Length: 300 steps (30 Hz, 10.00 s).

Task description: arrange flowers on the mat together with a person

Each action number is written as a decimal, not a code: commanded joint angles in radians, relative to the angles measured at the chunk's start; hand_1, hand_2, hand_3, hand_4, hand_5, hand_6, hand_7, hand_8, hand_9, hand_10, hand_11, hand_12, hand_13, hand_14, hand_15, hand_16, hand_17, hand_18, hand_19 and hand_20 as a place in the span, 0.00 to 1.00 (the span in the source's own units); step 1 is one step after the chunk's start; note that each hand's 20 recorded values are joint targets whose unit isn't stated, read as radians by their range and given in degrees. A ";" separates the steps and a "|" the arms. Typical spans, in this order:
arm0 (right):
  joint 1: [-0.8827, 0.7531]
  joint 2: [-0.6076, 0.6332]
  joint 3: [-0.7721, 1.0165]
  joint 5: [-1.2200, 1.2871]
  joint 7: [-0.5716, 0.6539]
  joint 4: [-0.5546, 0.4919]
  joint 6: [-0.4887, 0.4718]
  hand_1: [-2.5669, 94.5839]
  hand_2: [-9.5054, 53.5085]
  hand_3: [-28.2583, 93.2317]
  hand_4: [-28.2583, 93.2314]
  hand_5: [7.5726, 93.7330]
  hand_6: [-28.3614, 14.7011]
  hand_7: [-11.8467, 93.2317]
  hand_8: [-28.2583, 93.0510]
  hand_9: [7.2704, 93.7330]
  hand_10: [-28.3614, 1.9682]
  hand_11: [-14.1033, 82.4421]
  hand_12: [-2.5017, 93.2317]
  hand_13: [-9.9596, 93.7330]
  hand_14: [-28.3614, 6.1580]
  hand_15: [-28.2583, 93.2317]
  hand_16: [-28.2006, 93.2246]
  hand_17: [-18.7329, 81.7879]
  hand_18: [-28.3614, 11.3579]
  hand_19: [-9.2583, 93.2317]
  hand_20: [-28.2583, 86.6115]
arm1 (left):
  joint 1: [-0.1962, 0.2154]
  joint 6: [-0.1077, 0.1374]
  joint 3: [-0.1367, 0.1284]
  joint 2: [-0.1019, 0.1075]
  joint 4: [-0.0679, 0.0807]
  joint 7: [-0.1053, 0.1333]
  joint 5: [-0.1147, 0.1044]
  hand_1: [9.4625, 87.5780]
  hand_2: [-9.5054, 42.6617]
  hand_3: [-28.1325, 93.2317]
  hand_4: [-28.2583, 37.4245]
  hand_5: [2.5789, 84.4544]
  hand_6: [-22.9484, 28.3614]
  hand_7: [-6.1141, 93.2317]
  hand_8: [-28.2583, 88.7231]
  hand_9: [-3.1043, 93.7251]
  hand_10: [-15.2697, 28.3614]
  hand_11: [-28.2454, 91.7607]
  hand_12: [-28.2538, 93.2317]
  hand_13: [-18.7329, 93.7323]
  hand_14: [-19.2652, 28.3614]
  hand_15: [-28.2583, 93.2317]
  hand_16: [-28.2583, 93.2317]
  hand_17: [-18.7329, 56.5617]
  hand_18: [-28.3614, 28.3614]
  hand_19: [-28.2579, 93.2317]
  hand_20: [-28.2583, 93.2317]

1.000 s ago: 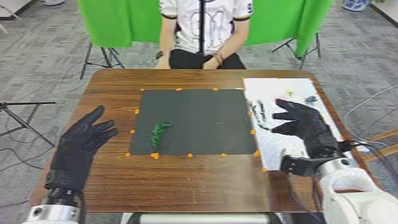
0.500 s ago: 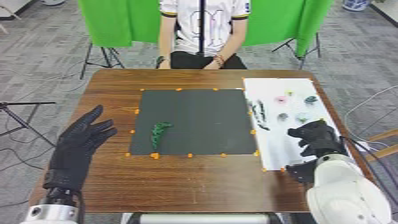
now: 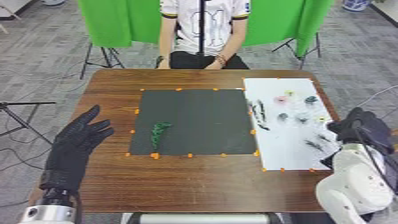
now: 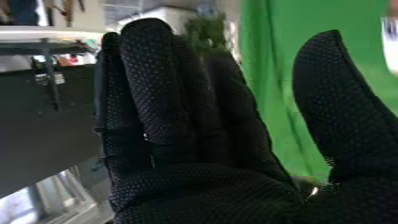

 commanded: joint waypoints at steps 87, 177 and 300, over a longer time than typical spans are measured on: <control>0.694 -0.443 -0.806 0.169 -0.258 0.420 -0.032 0.59 0.00 0.75 0.03 0.93 0.65 0.29 0.31 0.96 0.57 0.50 0.26 0.92 0.65 0.75 0.39 0.60 0.21 1.00 0.21 | -0.078 -0.017 -0.030 0.011 -0.013 -0.073 0.027 0.15 0.28 0.88 0.00 0.38 0.57 0.22 0.15 0.38 0.80 0.45 0.31 0.37 0.96 0.65 0.15 0.11 0.88 0.62 0.31; -0.159 -0.276 0.140 1.668 -1.030 0.011 0.178 0.21 0.28 0.82 0.01 0.42 0.59 0.23 0.15 0.42 0.29 0.29 0.19 0.44 0.21 0.65 0.31 0.27 0.11 0.65 0.35 | 0.145 -0.094 -0.127 -0.067 -0.001 0.099 0.035 0.06 0.12 0.84 0.00 0.29 0.46 0.20 0.15 0.36 0.73 0.40 0.33 0.35 0.93 0.61 0.18 0.06 0.88 0.55 0.34; 0.347 -0.004 -0.252 0.510 -0.318 0.266 0.365 0.31 0.17 0.83 0.04 0.43 0.60 0.25 0.14 0.43 0.30 0.30 0.17 0.53 0.26 0.70 0.28 0.42 0.02 0.78 0.29 | 0.103 -0.028 -0.074 -0.030 -0.014 0.060 0.012 0.12 0.22 0.87 0.00 0.34 0.53 0.22 0.15 0.37 0.77 0.43 0.32 0.37 0.96 0.65 0.16 0.09 0.89 0.60 0.34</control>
